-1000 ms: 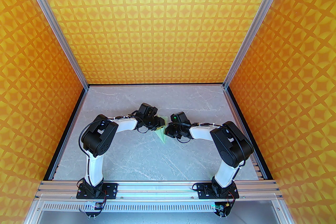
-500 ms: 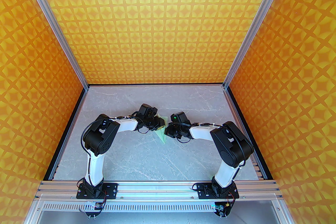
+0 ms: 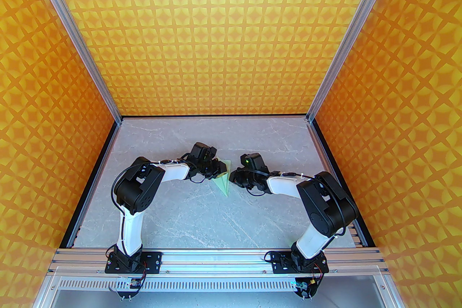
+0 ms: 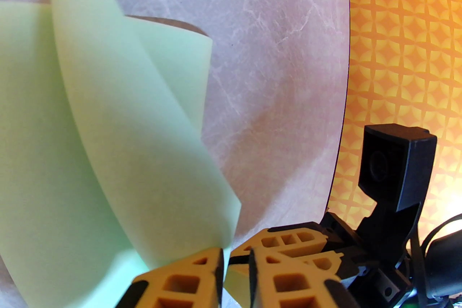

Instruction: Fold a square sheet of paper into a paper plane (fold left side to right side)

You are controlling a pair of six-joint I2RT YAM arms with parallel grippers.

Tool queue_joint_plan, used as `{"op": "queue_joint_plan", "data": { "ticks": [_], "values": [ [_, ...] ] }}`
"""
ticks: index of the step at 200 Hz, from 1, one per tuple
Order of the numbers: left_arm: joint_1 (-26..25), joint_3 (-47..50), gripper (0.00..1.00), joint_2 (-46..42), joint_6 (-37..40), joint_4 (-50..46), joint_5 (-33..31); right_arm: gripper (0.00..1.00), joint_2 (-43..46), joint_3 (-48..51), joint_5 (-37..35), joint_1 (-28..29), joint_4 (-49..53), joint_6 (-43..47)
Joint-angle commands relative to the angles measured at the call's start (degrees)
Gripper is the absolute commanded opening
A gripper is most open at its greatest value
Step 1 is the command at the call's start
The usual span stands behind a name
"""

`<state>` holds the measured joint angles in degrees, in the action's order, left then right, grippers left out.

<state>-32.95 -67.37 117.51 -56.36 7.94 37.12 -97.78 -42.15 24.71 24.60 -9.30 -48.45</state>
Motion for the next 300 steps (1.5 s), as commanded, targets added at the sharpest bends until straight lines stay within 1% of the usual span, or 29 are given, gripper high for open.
{"op": "queue_joint_plan", "data": {
  "ticks": [1, 18, 84, 107, 155, 251, 300],
  "values": [
    [0.12, 1.02, 0.19, 1.49, -0.51, 1.00, 0.93, 0.15, -1.70, 1.64, 2.98, -0.56, -8.52, -4.51],
    [0.12, 1.11, 0.19, 1.58, -0.51, 1.05, 0.93, 0.16, -1.97, 2.20, 3.06, -0.72, -10.09, -5.32],
    [0.13, 1.20, 0.18, 2.11, -0.86, 1.52, 0.93, 0.17, -2.51, 2.94, 3.94, -0.87, -11.54, -5.97],
    [0.16, 1.21, 0.18, 2.19, -0.90, 1.46, 0.92, 0.18, -1.98, 3.55, 3.23, -0.87, -11.56, -6.01],
    [0.12, 1.13, 0.18, 2.24, -0.86, 1.46, 0.94, 0.18, -4.52, 2.74, 5.23, -0.86, -13.20, -6.81],
    [0.04, 1.11, 0.18, 2.11, -0.77, 1.40, 0.93, 0.17, -6.35, 1.87, 5.86, -0.86, -14.91, -7.52],
    [-0.09, 1.20, 0.18, 2.16, -0.77, 1.44, 0.93, 0.18, -6.79, 1.81, 6.03, -0.87, -15.68, -7.90]
  ]
}}
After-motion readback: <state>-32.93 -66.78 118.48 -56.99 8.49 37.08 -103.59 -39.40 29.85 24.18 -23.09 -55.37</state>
